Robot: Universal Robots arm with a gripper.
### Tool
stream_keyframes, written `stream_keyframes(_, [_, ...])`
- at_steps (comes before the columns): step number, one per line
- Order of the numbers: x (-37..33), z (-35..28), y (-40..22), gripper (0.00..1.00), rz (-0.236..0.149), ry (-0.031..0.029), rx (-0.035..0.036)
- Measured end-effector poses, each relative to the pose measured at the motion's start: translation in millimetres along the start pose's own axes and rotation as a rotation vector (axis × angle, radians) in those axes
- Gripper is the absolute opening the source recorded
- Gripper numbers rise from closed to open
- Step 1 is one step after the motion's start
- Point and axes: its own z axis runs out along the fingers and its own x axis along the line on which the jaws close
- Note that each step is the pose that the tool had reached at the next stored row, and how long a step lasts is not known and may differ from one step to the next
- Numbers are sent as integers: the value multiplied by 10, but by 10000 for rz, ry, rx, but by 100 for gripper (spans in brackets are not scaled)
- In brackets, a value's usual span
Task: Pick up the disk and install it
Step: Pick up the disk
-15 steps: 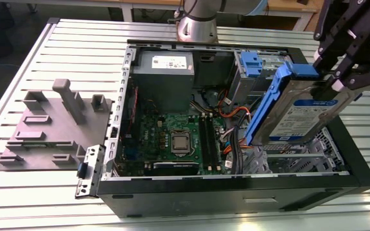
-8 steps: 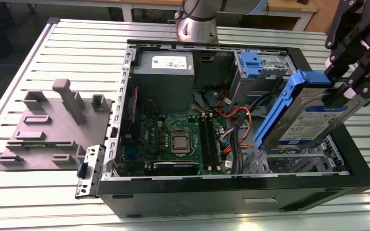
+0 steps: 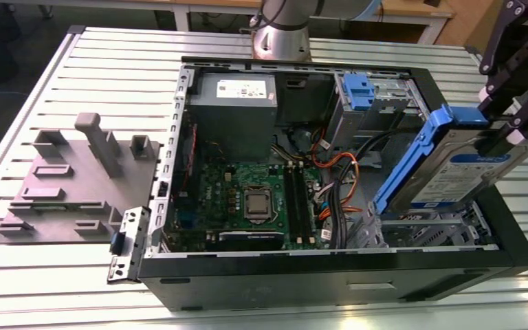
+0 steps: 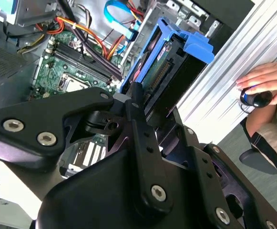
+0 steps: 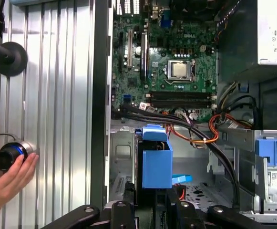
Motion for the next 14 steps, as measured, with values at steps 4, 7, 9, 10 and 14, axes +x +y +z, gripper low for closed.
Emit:
stream_keyframes(4, [1,28,-43,35,0,1,0])
stream_keyframes(7, [1,35,-47,35,2,3,-1])
stream_keyframes(9, [1,45,-49,35,1,0,0])
stream_keyframes(10, [1,55,-49,35,1,0,0])
stream_keyframes(14, [1,64,-59,35,-2,-1,0])
